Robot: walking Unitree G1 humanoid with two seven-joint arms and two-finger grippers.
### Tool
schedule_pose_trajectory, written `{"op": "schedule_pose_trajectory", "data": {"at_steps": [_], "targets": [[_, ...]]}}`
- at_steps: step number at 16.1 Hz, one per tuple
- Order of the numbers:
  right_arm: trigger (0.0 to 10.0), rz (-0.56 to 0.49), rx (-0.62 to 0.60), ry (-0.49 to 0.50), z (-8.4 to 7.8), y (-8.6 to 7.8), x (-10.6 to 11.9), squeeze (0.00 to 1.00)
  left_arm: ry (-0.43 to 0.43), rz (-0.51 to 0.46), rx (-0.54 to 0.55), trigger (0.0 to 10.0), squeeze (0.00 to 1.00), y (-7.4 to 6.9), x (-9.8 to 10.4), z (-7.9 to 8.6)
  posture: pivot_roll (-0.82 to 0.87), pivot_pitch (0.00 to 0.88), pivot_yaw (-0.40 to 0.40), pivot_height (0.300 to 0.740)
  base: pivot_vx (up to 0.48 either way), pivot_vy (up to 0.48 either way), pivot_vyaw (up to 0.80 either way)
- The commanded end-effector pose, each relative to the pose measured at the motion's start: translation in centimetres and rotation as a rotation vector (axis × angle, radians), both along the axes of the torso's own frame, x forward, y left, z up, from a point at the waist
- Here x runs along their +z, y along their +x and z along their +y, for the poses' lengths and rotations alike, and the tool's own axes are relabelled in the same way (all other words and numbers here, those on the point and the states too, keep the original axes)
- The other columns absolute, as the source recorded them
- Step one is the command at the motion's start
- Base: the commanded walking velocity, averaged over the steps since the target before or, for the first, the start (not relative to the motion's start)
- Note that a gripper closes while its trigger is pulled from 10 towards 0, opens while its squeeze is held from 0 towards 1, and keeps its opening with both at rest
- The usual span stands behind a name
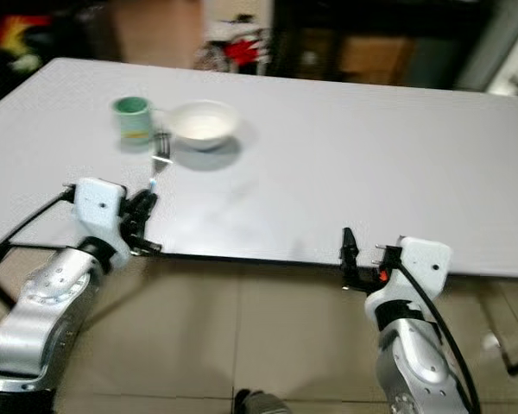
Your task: Setting the table
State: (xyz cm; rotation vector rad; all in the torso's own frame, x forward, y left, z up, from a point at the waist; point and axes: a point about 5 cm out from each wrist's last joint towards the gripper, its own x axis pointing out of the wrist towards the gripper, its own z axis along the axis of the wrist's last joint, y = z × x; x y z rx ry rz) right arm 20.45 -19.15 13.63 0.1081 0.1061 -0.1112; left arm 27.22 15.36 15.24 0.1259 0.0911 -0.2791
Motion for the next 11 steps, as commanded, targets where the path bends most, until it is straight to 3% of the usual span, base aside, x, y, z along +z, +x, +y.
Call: {"op": "schedule_pose_trajectory", "data": {"at_steps": [1, 5, 11], "targets": [[10.0, -0.005, 0.005, 0.005, 0.21, 0.08, 0.21, 0.00, 0.007, -0.012, 0.009, 10.0, 0.00, 0.18, 0.35, 0.36, -0.15, 0.000, -0.020, 0.740, 0.000, 0.330, -0.80], [10.0, -0.013, 0.017, 0.000, 0.26, 0.30, 0.31, 0.00, 0.009, -0.013, 0.018, 10.0, 0.00, 0.21, 0.41, 0.54, -0.15, 0.000, -0.026, 0.740, 0.000, 0.341, -0.79], [10.0, -0.015, 0.035, 0.000, 0.54, 0.31, 0.18, 0.00, 0.020, -0.013, 0.022, 10.0, 0.00, 0.17, 0.52, 0.88, -0.14, 0.000, -0.023, 0.740, 0.000, 0.342, 0.00]]}}
